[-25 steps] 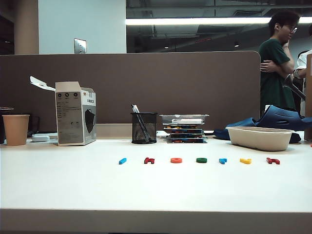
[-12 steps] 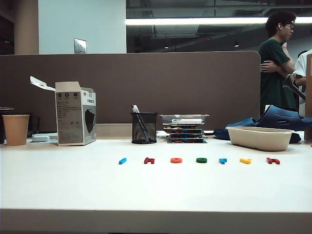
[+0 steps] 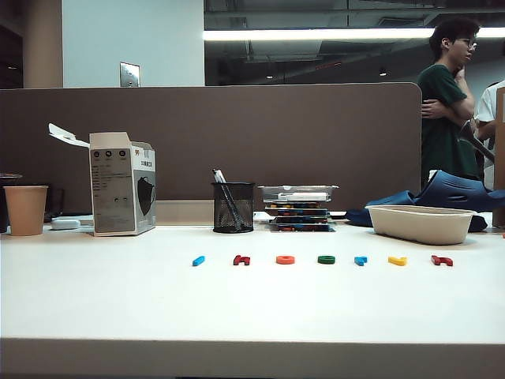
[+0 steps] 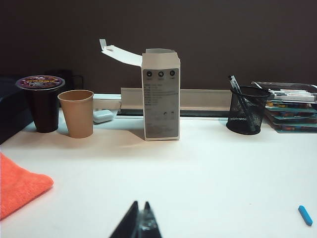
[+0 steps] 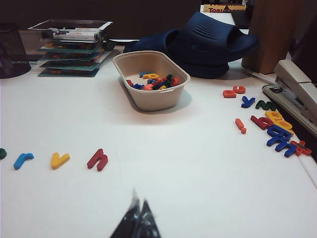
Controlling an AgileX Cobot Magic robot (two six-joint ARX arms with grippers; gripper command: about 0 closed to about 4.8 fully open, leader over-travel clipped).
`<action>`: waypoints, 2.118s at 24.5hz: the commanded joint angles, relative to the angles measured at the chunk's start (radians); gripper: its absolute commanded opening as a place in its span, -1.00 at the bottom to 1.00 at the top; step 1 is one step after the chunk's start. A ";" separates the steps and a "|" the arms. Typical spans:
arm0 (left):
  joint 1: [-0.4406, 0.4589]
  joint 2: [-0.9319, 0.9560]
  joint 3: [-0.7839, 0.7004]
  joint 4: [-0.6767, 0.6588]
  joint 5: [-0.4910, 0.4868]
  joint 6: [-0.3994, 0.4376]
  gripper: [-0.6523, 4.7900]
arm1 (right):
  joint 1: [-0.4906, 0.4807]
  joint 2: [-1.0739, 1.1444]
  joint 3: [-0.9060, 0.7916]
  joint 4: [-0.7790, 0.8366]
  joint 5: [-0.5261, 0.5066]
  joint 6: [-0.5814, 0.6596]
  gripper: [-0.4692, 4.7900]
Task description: Select the appropriate letters from the row of letter magnets placed on the table to arrange into the word "love".
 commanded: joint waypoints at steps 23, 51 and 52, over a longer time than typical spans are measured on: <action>0.000 0.000 0.002 0.013 0.007 -0.009 -0.78 | -0.006 0.001 0.002 0.017 0.011 -0.106 -0.82; 0.000 0.386 1.225 -1.257 0.472 -0.175 -0.78 | -0.005 0.001 0.002 0.021 0.000 -0.104 -0.82; 0.000 0.419 1.265 -1.295 0.454 -0.156 -0.78 | -0.005 0.001 0.002 0.021 0.000 -0.104 -0.82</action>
